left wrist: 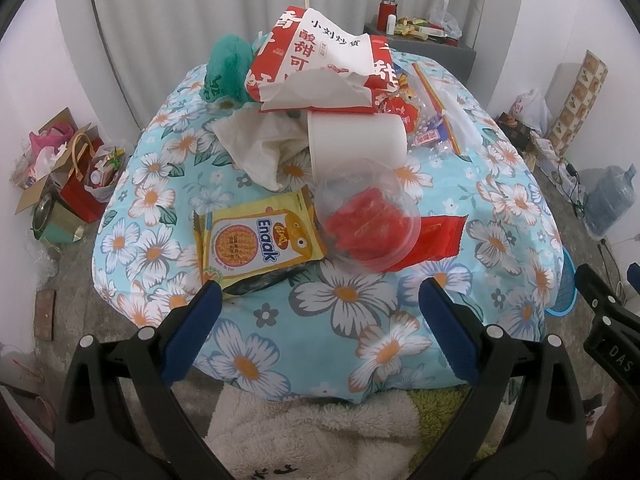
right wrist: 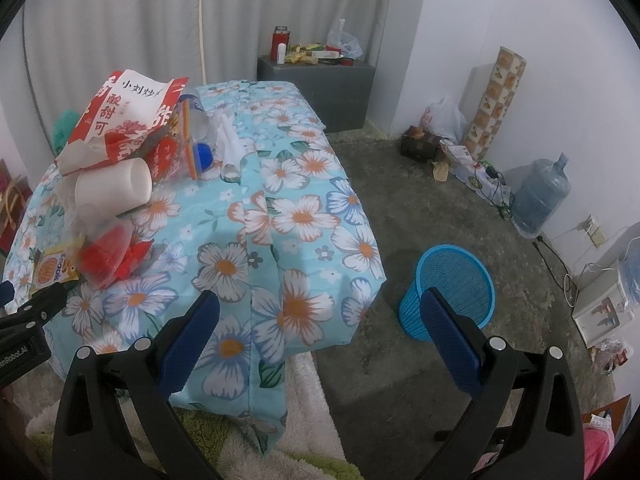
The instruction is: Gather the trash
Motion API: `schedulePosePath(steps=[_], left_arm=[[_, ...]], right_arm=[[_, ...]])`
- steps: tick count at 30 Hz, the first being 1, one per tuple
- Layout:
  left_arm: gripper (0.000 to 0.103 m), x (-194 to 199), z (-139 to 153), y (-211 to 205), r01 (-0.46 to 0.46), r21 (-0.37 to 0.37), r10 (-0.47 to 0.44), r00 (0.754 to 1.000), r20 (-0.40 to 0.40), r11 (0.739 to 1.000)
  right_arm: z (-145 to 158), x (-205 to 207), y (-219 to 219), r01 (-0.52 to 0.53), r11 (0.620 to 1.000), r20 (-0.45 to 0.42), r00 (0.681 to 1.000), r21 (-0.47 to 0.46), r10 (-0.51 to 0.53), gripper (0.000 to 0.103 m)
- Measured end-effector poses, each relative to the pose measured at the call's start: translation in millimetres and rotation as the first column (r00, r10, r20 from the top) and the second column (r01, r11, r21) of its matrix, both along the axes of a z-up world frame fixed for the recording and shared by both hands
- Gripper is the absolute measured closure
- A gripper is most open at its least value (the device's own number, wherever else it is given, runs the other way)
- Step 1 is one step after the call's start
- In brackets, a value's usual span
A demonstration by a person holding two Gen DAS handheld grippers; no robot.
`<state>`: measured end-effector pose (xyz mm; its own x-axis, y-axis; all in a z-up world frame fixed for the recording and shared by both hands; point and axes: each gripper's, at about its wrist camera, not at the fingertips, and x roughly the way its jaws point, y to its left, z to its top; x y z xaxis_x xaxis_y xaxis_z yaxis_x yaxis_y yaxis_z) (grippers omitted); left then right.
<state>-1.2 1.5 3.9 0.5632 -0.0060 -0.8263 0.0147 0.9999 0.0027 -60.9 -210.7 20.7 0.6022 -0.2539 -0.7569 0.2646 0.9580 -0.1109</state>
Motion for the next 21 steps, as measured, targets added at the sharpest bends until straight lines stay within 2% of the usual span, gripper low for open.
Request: schedulePosePath(steps=[21], left_arm=[[0.009,0.1,0.0,-1.3,-0.001,0.000,0.001,1.000,-0.002,1.000]], right_arm=[[-2.0,0.4,1.0,0.000,1.000,-0.003,1.000,0.003,0.000,0.005]])
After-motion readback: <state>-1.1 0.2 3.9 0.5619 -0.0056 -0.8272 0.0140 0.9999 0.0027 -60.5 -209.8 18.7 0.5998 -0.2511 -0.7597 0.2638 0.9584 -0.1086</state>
